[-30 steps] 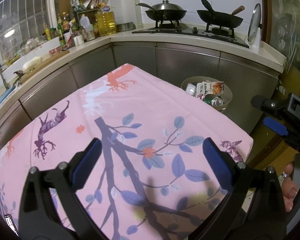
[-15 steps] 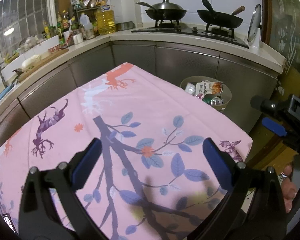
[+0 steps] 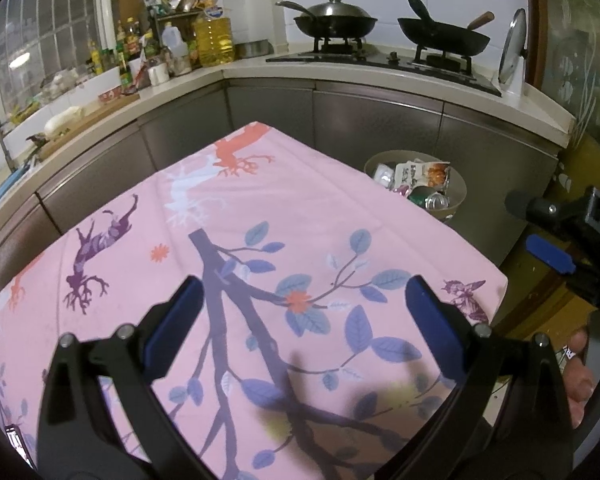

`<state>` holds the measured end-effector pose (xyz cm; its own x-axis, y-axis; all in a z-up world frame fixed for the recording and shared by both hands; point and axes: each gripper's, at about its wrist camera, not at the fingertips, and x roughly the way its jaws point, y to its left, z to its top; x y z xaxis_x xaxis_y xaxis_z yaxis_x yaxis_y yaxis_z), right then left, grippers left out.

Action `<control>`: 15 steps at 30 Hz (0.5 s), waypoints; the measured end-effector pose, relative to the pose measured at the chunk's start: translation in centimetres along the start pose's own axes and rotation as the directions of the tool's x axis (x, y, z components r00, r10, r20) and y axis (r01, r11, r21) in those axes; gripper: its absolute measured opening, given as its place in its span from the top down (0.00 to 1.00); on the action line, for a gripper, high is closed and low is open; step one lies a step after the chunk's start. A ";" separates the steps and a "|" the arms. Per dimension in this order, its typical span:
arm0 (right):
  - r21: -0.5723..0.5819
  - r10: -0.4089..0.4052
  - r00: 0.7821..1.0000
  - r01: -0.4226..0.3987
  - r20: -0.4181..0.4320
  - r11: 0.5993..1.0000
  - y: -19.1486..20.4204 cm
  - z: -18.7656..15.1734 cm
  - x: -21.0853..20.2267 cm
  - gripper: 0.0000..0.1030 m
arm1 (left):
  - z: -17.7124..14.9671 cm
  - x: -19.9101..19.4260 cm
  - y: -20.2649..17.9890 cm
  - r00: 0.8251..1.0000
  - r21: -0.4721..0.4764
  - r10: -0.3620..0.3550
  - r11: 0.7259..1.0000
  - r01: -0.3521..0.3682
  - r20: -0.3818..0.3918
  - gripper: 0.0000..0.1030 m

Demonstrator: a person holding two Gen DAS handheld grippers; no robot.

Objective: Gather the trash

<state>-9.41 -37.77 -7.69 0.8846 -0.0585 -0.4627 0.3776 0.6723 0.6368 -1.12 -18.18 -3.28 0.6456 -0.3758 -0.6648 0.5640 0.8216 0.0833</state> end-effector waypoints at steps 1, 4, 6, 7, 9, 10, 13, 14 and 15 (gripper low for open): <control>0.001 0.000 1.000 0.000 -0.001 1.000 0.0 0.0 0.0 0.21 | 0.0 0.0 0.0 1.000 0.001 0.004 1.000 -0.004 0.000 0.06; -0.003 -0.002 1.000 0.002 0.001 1.000 -0.1 0.1 0.0 0.21 | 0.0 0.1 0.1 1.000 0.005 0.022 1.000 -0.022 0.001 0.06; -0.001 -0.002 1.000 0.002 -0.001 1.000 0.0 -0.1 -0.1 0.21 | 0.0 0.1 0.1 0.999 0.008 0.035 0.999 -0.035 0.001 0.06; -0.001 -0.002 1.000 0.002 0.000 1.000 0.0 0.0 0.0 0.21 | 0.0 0.1 0.1 0.999 0.010 0.043 0.999 -0.043 0.001 0.06; 0.000 -0.003 1.000 0.003 0.000 1.000 -0.1 0.1 0.0 0.21 | 0.1 0.2 0.0 0.998 0.017 0.065 0.998 -0.065 0.003 0.06; 0.002 -0.003 1.000 0.003 -0.002 1.000 0.0 0.0 -0.1 0.21 | 0.1 0.2 0.0 0.997 0.020 0.077 0.997 -0.077 0.004 0.06; 0.006 -0.002 1.000 0.002 -0.008 1.000 0.0 -0.2 0.0 0.21 | 0.2 0.2 -0.1 0.995 0.026 0.100 0.995 -0.101 0.005 0.06; 0.005 -0.002 1.000 0.002 -0.007 1.000 0.0 -0.1 0.0 0.21 | 0.2 0.2 -0.1 0.995 0.027 0.103 0.994 -0.103 0.005 0.06; 0.004 -0.002 1.000 0.002 -0.009 1.000 0.0 -0.2 0.1 0.21 | 0.2 0.2 -0.1 0.994 0.029 0.108 0.994 -0.108 0.005 0.06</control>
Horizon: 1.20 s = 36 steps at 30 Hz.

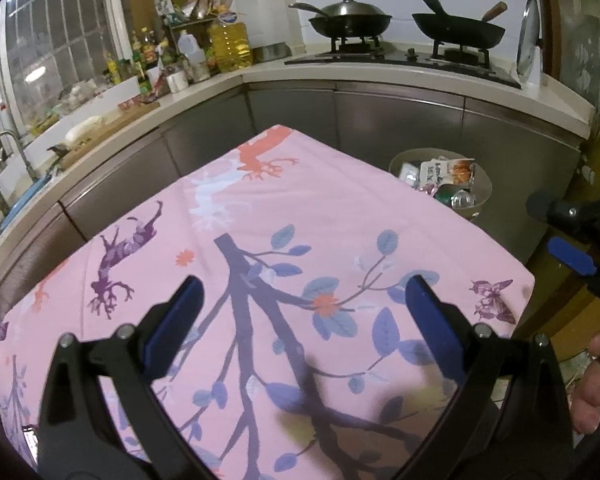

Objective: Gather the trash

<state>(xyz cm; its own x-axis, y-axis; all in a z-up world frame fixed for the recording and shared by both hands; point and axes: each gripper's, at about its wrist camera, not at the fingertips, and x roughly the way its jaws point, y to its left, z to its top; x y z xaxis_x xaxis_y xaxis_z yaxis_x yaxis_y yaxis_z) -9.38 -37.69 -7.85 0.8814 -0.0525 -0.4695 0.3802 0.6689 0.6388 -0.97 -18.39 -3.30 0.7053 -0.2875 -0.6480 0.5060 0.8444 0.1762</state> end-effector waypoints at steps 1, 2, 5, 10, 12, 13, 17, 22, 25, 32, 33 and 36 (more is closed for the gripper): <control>0.000 0.001 1.000 -0.001 -0.003 1.000 0.0 -0.2 0.0 0.21 | 0.0 0.0 0.0 1.000 0.004 0.006 1.000 -0.006 0.001 0.06; 0.000 0.001 1.000 -0.001 -0.005 1.000 0.0 -0.2 0.1 0.21 | 0.0 0.0 -0.1 1.000 0.007 0.010 1.000 -0.010 0.001 0.06; 0.002 0.001 1.000 -0.001 -0.007 1.000 0.0 -0.3 0.0 0.21 | 0.0 -0.1 -0.2 1.000 0.018 0.019 1.000 -0.019 0.007 0.06; 0.002 0.001 1.000 -0.001 -0.008 1.000 0.1 -0.5 0.0 0.21 | 0.0 -0.2 -0.2 1.000 0.020 0.027 0.999 -0.027 0.007 0.06; 0.001 0.001 1.000 -0.001 -0.009 1.000 0.2 -0.7 0.0 0.21 | 0.0 -0.2 0.0 0.999 0.018 0.031 0.999 -0.031 0.006 0.06; 0.002 0.001 1.000 -0.001 -0.010 1.000 0.1 -0.7 0.1 0.21 | 0.0 -0.2 0.1 0.999 0.016 0.034 0.999 -0.034 0.005 0.06; -0.002 0.003 1.000 -0.003 -0.018 1.000 0.2 -1.1 0.2 0.21 | 0.0 -0.2 0.4 0.999 0.013 0.036 0.999 -0.037 0.004 0.06; -0.003 0.002 1.000 -0.002 -0.022 1.000 0.2 -1.2 0.3 0.21 | 0.0 -0.1 0.5 0.999 0.018 0.039 0.999 -0.039 0.004 0.06; -0.004 -0.002 1.000 0.002 -0.024 1.000 0.2 -1.2 0.4 0.21 | 0.0 -0.2 0.5 0.999 0.015 0.036 0.999 -0.036 0.004 0.06; -0.001 -0.007 0.999 0.007 -0.031 1.000 0.0 -1.0 0.6 0.21 | -0.1 -0.1 0.4 1.000 0.015 0.030 0.999 -0.030 0.001 0.06; -0.001 -0.007 1.000 0.007 -0.031 1.000 0.1 -1.1 0.5 0.21 | -0.1 0.0 0.4 1.000 0.017 0.026 1.000 -0.026 0.000 0.06; 0.000 -0.005 0.999 0.005 -0.032 1.000 0.0 -1.1 0.6 0.21 | -0.2 0.1 0.1 1.000 0.021 0.005 1.000 -0.005 -0.003 0.06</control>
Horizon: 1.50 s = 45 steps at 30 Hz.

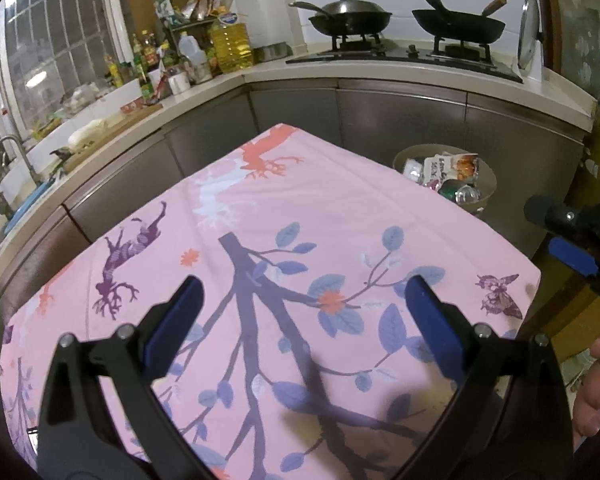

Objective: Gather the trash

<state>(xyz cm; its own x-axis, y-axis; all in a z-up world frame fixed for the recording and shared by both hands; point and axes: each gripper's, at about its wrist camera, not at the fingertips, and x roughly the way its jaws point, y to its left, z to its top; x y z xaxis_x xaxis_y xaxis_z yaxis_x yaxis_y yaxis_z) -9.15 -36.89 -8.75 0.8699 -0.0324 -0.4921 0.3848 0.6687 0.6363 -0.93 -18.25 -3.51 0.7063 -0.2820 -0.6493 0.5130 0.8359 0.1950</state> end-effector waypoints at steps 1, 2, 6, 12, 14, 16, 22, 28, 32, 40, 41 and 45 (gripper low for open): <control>0.000 0.001 1.000 -0.001 -0.001 1.000 0.0 0.2 0.0 0.21 | 0.0 0.0 -0.1 1.000 0.000 -0.009 1.000 0.009 -0.001 0.06; 0.000 0.002 1.000 -0.002 -0.001 1.000 0.0 0.0 0.0 0.21 | -0.1 0.0 -0.1 1.000 0.000 -0.019 1.000 0.019 -0.001 0.06; 0.002 0.002 1.000 -0.002 -0.002 1.000 0.0 0.0 0.0 0.21 | -0.1 0.0 -0.2 1.000 0.003 -0.031 1.000 0.031 -0.001 0.06; 0.001 0.006 1.000 -0.006 -0.006 1.000 0.1 -0.1 -0.1 0.21 | 0.0 0.1 -0.1 1.000 0.003 -0.023 1.000 0.023 -0.002 0.06; 0.001 0.008 1.000 -0.008 -0.010 1.000 0.1 0.3 0.0 0.21 | 0.0 0.3 0.0 1.000 0.001 -0.016 1.000 0.016 -0.007 0.06; 0.001 0.008 1.000 -0.008 -0.010 1.000 0.3 0.0 -0.1 0.21 | 0.0 0.5 0.1 1.000 -0.004 -0.018 1.000 0.018 -0.018 0.06; 0.003 0.008 1.000 -0.008 -0.011 1.000 0.2 0.1 -0.1 0.21 | -0.1 0.5 0.3 1.000 -0.010 -0.014 1.000 0.014 -0.023 0.06; 0.005 0.007 1.000 -0.007 -0.010 1.000 0.2 0.1 -0.1 0.21 | -0.2 0.4 0.5 1.000 -0.003 0.008 1.000 -0.008 -0.019 0.06; 0.003 0.007 1.000 -0.007 -0.009 1.000 0.2 0.0 -0.1 0.21 | -0.2 0.4 0.5 0.999 0.002 0.027 1.000 -0.027 -0.017 0.06; 0.003 0.007 1.000 -0.007 -0.009 1.000 0.2 0.3 -0.1 0.21 | -0.1 0.3 0.3 0.998 0.021 0.070 0.997 -0.070 -0.003 0.06; 0.003 0.006 1.000 -0.006 -0.007 1.000 0.2 0.2 -0.1 0.21 | -0.1 0.3 0.3 0.997 0.022 0.074 0.997 -0.074 -0.002 0.06; 0.005 0.008 1.000 -0.008 0.001 1.000 0.2 0.2 0.0 0.21 | -0.1 0.4 0.4 0.997 0.021 0.078 0.997 -0.078 -0.002 0.06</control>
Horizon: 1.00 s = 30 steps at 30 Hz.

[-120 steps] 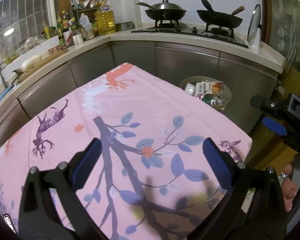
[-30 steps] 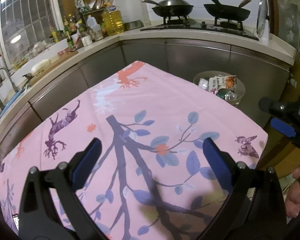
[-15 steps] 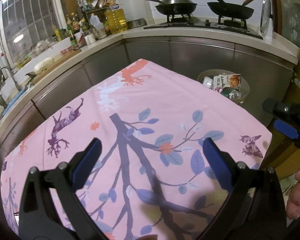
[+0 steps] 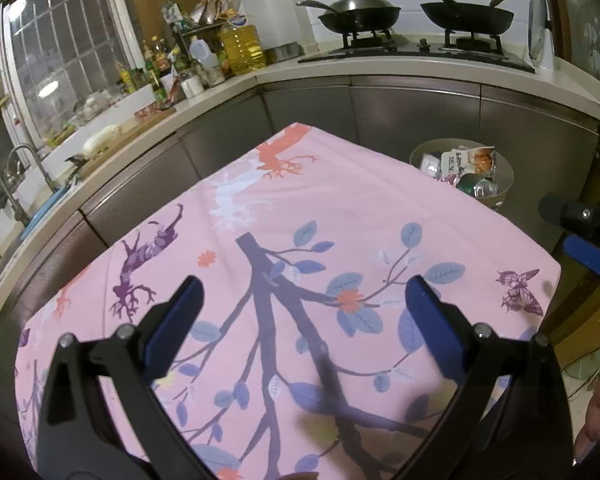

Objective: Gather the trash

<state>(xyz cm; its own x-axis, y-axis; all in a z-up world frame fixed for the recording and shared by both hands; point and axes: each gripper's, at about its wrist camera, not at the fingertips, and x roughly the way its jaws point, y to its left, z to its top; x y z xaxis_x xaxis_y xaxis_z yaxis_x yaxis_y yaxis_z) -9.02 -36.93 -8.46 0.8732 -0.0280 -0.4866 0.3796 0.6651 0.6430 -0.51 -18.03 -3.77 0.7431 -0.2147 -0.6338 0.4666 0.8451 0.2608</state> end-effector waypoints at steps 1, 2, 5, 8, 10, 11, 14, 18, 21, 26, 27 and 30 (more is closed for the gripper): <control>0.002 0.001 1.000 -0.001 0.003 1.000 0.0 -0.2 0.0 0.21 | 0.0 0.0 0.0 1.000 -0.001 -0.003 1.000 0.003 0.000 0.06; 0.003 0.002 1.000 -0.002 0.006 1.000 0.0 -0.3 0.0 0.21 | 0.0 0.0 0.1 1.000 -0.003 -0.006 1.000 0.006 0.001 0.06; 0.007 0.006 1.000 -0.006 0.016 1.000 0.1 -0.7 -0.2 0.21 | 0.0 -0.1 0.1 1.000 -0.002 -0.015 1.000 0.015 0.005 0.06; 0.018 0.012 1.000 -0.013 0.021 1.000 -0.1 -0.9 -0.2 0.21 | 0.0 -0.3 -0.1 1.000 0.003 -0.011 1.000 0.010 0.013 0.06; 0.021 0.014 1.000 -0.015 0.023 1.000 0.0 -0.9 -0.3 0.21 | 0.0 -0.4 -0.2 1.000 0.006 -0.004 1.000 0.004 0.017 0.06; 0.021 0.015 1.000 -0.016 0.024 1.000 -0.1 -0.8 -0.3 0.21 | 0.0 -0.4 -0.2 1.000 0.007 -0.003 1.000 0.003 0.018 0.06; 0.022 0.016 1.000 -0.017 0.025 1.000 -0.1 -0.7 -0.4 0.21 | 0.1 -0.4 -0.2 1.000 0.007 0.000 1.000 0.000 0.018 0.06; 0.025 0.018 1.000 -0.019 0.025 1.000 -0.1 -0.3 -0.3 0.21 | 0.0 -0.4 -0.2 1.000 0.008 -0.003 1.000 0.003 0.017 0.06; 0.026 0.017 1.000 -0.018 0.022 1.000 -0.1 -0.5 -0.4 0.21 | 0.0 -0.3 -0.1 1.000 0.012 -0.003 1.000 0.003 0.017 0.06; 0.030 0.017 1.000 -0.018 0.015 0.999 -0.1 -0.4 -0.2 0.21 | -0.1 -0.3 -0.1 1.000 0.018 0.018 1.000 -0.018 0.022 0.06; 0.030 0.018 1.000 -0.019 0.013 0.999 -0.1 -0.3 -0.1 0.21 | -0.1 -0.2 -0.1 1.000 0.017 0.021 1.000 -0.021 0.021 0.06; 0.029 0.020 1.000 -0.020 0.010 0.999 0.0 -0.5 -0.1 0.21 | -0.1 -0.1 0.0 0.999 0.017 0.027 0.999 -0.028 0.020 0.06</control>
<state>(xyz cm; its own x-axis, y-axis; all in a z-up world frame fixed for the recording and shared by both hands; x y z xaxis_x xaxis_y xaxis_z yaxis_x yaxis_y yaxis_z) -9.28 -36.55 -8.70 0.8835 -0.0219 -0.4679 0.3706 0.6436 0.6697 -0.67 -17.95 -3.76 0.7647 -0.2011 -0.6122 0.4539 0.8425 0.2902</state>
